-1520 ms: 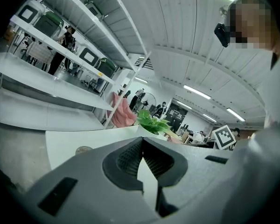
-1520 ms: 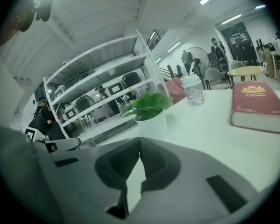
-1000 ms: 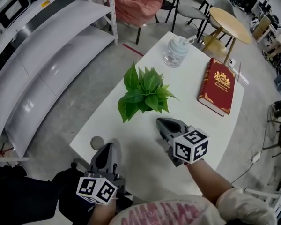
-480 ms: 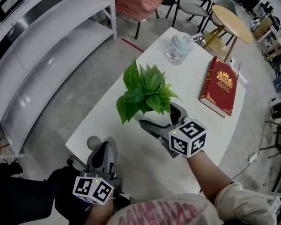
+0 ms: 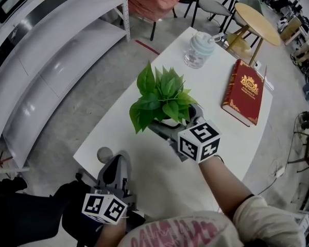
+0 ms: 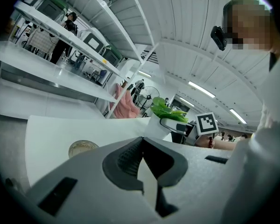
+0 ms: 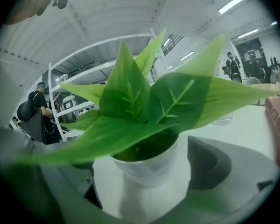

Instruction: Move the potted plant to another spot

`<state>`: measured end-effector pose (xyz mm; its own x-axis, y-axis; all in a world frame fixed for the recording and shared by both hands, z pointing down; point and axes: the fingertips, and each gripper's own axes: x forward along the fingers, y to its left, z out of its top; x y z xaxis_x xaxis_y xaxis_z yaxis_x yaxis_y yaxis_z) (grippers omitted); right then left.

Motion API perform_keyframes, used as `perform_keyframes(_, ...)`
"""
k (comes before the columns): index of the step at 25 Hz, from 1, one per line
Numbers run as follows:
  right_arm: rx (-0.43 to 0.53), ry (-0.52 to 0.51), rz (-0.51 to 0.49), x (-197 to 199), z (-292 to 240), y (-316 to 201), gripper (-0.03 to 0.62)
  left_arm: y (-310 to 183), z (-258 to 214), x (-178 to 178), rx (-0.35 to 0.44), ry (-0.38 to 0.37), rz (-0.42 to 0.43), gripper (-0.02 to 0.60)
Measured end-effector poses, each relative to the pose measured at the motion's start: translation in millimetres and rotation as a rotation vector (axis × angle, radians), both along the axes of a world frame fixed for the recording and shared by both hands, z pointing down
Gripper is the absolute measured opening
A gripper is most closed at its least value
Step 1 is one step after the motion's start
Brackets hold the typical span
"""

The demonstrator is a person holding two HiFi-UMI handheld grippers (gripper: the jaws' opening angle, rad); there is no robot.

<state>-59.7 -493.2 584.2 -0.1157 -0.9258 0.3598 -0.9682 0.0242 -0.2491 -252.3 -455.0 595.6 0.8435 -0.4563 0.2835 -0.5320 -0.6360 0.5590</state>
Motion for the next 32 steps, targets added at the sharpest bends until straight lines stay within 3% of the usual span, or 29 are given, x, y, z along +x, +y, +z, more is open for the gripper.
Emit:
perform_keyframes(5,0.027,0.028,0.010,1,-3,-9,0.588,1,-3,-4,0.004,0.001,-0.010,0.003)
perform_keyframes(9,-0.024,0.035,-0.003,0,3,-11,0.584,4,-7,-6,0.010,0.005,-0.014,0.003)
perform_keyframes(11,-0.044,0.033,-0.002,1,5,-10,0.545,5,-9,-7,0.015,0.004,-0.016,0.003)
perform_keyframes(15,-0.049,-0.017,0.007,-1,3,-1,0.537,9,-13,-9,0.026,0.006,-0.015,0.003)
perform_keyframes(19,-0.054,-0.086,0.023,-4,2,22,0.534,19,-19,-8,0.033,0.011,-0.011,0.003)
perform_keyframes(32,-0.088,-0.048,0.039,-6,-28,155,0.531,92,-61,34,0.031,0.062,0.085,0.003)
